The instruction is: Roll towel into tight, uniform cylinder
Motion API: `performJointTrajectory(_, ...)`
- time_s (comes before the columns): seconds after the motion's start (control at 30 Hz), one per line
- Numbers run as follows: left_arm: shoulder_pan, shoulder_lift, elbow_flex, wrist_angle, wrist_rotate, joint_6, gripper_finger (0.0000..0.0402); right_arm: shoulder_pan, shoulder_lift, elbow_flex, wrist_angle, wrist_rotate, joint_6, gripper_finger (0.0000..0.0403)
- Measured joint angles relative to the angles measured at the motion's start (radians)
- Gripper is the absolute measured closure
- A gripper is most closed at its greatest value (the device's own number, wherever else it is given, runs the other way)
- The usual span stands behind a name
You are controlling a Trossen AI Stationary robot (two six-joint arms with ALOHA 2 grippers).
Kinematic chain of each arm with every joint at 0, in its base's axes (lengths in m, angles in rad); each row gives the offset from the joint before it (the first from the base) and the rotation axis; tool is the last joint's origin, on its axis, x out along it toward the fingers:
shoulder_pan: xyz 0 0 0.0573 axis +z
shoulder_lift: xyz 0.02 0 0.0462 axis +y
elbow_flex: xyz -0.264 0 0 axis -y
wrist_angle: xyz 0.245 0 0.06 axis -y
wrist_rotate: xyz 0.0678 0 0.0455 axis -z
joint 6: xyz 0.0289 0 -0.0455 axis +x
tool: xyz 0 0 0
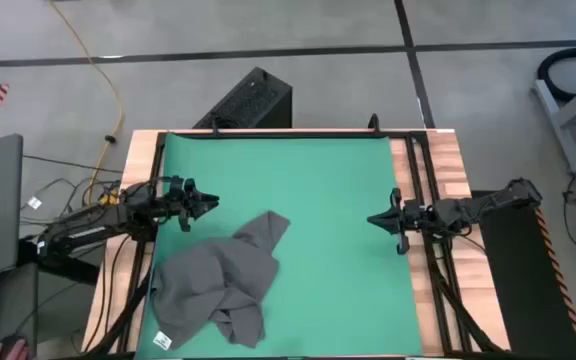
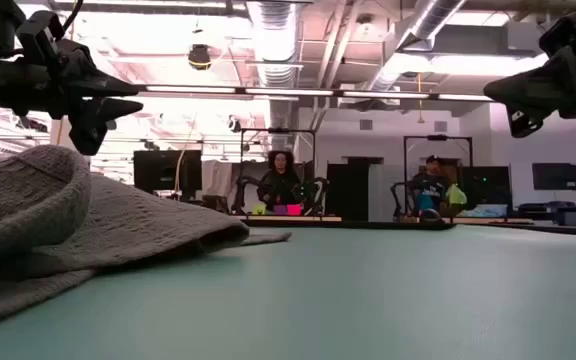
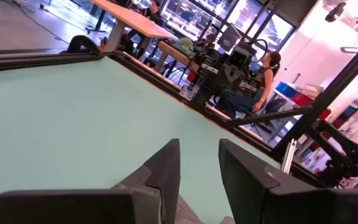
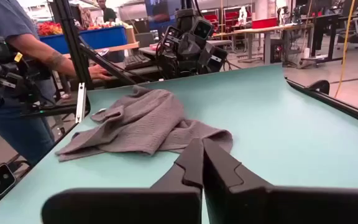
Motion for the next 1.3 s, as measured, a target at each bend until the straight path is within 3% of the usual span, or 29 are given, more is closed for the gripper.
performJointTrajectory(1.13, 0.0, 0.0, 0.0, 0.0, -0.007, 0.02, 0.0301, 0.0, 0.0, 0.0, 0.0, 0.0, 0.0, 0.0382)
performJointTrajectory(1.3, 0.001, 0.0, 0.0, -0.011, -0.29, 0.358, 0.0301, 0.0, 0.0, 0.0, 0.0, 0.0, 0.0, 0.0382)
